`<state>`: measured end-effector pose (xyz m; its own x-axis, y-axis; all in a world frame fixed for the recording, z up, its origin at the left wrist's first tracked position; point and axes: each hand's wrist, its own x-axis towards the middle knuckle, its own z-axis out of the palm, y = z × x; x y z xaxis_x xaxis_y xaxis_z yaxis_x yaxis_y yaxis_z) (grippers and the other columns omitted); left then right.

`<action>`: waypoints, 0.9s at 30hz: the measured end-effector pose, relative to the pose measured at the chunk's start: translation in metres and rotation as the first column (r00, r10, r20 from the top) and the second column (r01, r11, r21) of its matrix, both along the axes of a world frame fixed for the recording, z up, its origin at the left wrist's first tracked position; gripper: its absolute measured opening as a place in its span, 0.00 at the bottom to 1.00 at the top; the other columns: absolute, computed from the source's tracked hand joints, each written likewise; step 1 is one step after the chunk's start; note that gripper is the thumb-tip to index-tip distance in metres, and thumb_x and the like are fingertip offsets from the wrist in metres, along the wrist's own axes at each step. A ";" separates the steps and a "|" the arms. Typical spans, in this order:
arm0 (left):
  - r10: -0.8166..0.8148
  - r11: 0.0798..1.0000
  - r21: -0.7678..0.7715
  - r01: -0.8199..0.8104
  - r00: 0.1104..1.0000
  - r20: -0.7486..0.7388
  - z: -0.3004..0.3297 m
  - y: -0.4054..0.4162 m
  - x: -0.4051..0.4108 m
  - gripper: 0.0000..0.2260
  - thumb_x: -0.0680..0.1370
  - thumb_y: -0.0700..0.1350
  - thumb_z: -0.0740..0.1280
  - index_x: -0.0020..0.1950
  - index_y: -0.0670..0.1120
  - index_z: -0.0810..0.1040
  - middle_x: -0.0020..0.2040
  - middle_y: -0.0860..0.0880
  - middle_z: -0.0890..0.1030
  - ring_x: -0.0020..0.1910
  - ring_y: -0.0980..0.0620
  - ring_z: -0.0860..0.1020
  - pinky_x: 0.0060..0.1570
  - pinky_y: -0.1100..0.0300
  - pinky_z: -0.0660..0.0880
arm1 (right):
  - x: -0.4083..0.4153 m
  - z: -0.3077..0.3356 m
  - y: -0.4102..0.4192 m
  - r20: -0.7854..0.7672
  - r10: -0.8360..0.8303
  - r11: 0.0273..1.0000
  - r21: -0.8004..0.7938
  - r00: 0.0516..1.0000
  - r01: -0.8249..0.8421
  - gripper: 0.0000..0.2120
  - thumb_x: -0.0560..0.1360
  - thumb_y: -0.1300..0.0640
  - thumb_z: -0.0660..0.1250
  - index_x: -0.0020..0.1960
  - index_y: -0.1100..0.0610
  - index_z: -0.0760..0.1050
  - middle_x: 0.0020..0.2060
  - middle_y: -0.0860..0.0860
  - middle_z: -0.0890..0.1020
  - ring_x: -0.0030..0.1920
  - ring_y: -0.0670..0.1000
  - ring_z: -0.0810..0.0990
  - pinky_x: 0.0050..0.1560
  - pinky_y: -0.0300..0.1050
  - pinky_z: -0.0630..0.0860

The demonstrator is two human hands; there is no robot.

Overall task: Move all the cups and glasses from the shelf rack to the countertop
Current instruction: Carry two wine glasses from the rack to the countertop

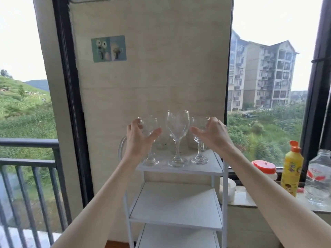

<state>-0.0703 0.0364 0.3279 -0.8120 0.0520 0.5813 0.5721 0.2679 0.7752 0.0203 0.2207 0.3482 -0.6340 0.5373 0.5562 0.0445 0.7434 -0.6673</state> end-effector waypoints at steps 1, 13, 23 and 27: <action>0.004 1.000 0.002 -0.005 1.000 0.007 0.002 0.000 -0.001 0.32 0.69 0.53 0.73 0.68 0.43 0.65 0.58 0.49 0.68 0.58 0.48 0.72 0.52 0.60 0.66 | 0.001 0.001 -0.001 0.000 0.000 1.000 -0.008 1.000 0.000 0.30 0.68 0.45 0.70 0.59 0.65 0.69 0.55 0.59 0.74 0.56 0.56 0.72 0.48 0.43 0.65; -0.061 0.986 0.149 0.072 0.995 -0.075 0.012 -0.027 0.031 0.21 0.68 0.53 0.72 0.55 0.46 0.71 0.53 0.48 0.72 0.43 0.57 0.75 0.35 0.71 0.68 | 0.040 0.011 -0.028 -0.219 -0.044 0.998 0.026 0.975 0.051 0.19 0.69 0.49 0.71 0.50 0.58 0.68 0.46 0.53 0.71 0.44 0.50 0.67 0.43 0.40 0.65; -0.616 0.722 0.409 0.558 0.788 0.014 0.008 -0.035 0.125 0.13 0.75 0.43 0.67 0.53 0.36 0.72 0.39 0.43 0.78 0.35 0.50 0.80 0.36 0.58 0.79 | 0.143 -0.004 -0.070 -0.461 0.000 0.969 -0.219 0.887 -0.114 0.17 0.72 0.49 0.67 0.54 0.55 0.65 0.48 0.54 0.77 0.42 0.46 0.79 0.37 0.38 0.75; -0.772 0.581 0.474 0.662 0.633 0.062 -0.004 -0.009 0.174 0.23 0.68 0.52 0.71 0.56 0.40 0.73 0.40 0.46 0.78 0.31 0.55 0.79 0.34 0.60 0.78 | 0.209 -0.020 -0.054 -0.526 -0.005 0.834 -0.471 0.851 -0.287 0.21 0.72 0.51 0.66 0.59 0.61 0.68 0.44 0.55 0.81 0.42 0.55 0.80 0.33 0.43 0.78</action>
<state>0.1039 0.0275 0.3243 -0.7133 0.5059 0.4850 0.2280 -0.4869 0.8432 0.2296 0.1670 0.3282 -0.4480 0.7580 0.4740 -0.4695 0.2517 -0.8463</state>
